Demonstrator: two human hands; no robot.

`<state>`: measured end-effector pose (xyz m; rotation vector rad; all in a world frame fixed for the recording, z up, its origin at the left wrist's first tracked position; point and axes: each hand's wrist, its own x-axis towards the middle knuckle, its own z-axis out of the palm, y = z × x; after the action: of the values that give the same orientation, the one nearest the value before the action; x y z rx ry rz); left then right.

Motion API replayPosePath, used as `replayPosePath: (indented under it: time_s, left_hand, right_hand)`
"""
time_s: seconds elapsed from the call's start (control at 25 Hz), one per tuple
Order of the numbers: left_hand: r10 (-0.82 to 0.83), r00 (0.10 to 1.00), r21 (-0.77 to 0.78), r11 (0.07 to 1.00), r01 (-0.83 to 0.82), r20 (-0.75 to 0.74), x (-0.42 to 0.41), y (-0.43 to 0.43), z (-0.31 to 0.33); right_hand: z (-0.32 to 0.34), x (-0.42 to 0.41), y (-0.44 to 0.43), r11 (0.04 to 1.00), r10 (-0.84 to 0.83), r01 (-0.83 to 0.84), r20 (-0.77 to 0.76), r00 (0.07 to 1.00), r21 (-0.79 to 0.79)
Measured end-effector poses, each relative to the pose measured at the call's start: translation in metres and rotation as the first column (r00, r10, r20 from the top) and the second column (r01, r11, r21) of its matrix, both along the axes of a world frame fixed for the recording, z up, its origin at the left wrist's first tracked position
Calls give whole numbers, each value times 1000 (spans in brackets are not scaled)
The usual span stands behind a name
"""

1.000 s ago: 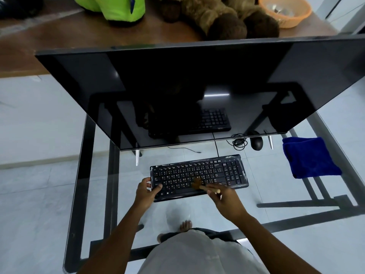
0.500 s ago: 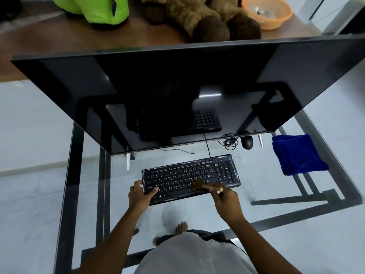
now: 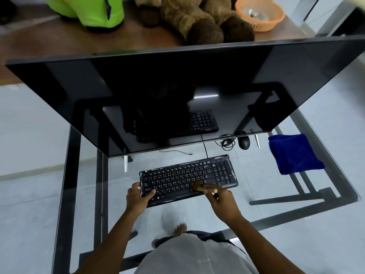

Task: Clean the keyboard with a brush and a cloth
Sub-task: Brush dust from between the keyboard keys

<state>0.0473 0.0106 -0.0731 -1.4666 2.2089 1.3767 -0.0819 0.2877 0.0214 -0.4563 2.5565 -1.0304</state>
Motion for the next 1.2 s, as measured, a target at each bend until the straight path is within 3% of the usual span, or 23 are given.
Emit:
replayPosePath:
  time_s: [0.6,0.72,1.2]
  left_hand:
    - [11,1000,6,1000,-10,-11,-1,-1,-2]
    - [12,1000,5,1000,-12,-6,-1,-1,-2]
    - [12,1000,1,1000,-12,-6,-2,1,0]
  right_hand:
    - [3,-13,-23,996,67,-66,10,998,-68]
    - [6,-18,-33,983,178,-178,-7,984,-42]
    - [12,-31,-63,988,144,-139,68,987,-73]
